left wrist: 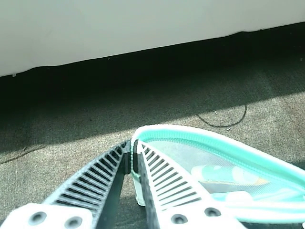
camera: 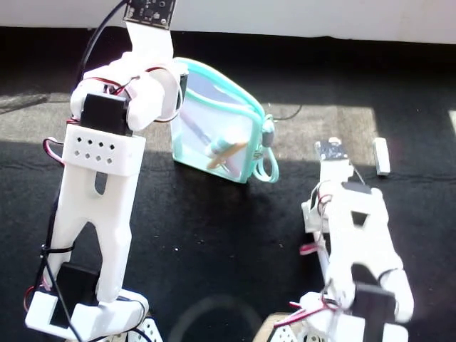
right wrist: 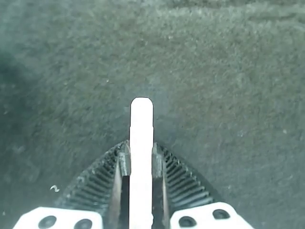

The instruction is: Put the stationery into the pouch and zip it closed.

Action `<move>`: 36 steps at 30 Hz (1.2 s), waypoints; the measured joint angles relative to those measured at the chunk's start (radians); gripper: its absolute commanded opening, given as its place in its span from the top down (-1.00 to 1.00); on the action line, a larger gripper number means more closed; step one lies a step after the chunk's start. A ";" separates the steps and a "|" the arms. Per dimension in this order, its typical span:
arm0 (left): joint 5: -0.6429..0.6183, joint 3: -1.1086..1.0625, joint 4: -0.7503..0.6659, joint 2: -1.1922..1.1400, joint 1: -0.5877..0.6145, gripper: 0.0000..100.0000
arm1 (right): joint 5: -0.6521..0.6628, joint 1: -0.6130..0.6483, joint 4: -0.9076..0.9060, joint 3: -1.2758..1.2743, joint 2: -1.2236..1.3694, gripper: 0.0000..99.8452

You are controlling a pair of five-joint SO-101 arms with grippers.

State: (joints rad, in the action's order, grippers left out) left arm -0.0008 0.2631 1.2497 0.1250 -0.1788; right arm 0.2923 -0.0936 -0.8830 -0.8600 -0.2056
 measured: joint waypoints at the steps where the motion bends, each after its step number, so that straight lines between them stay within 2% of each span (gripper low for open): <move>1: 0.000 0.000 0.000 0.000 0.000 0.97 | 0.000 0.000 -0.023 0.028 0.032 0.91; 5: 0.000 0.000 0.000 0.000 0.000 0.97 | 0.000 0.000 -0.173 0.163 0.143 0.68; 9: 0.000 0.000 0.000 0.000 0.000 0.97 | 0.006 -0.003 -0.327 0.302 0.195 0.69; 13: 0.000 0.000 0.000 0.000 0.000 0.97 | 0.006 -0.002 -0.397 0.427 0.221 0.69; 18: 0.000 0.000 0.000 0.000 0.000 0.97 | 0.006 0.009 -0.419 0.508 0.287 0.69; 25: 0.000 0.000 0.000 0.000 0.000 0.97 | 0.006 0.094 -0.457 0.517 0.374 0.69; 32: 0.000 0.000 0.000 0.000 0.000 0.97 | 0.006 0.089 -0.376 0.520 0.450 0.69; 34: 0.000 0.000 0.000 0.000 0.000 0.97 | 0.008 0.077 -0.358 0.526 0.479 0.78; 36: 0.000 0.000 0.000 0.000 0.000 0.97 | 0.008 0.061 -0.353 0.531 0.517 0.99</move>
State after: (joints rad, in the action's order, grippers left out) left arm -0.0008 0.2631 1.2497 0.1250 -0.1788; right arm 0.3000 -0.0322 -1.2359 -0.3291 0.3115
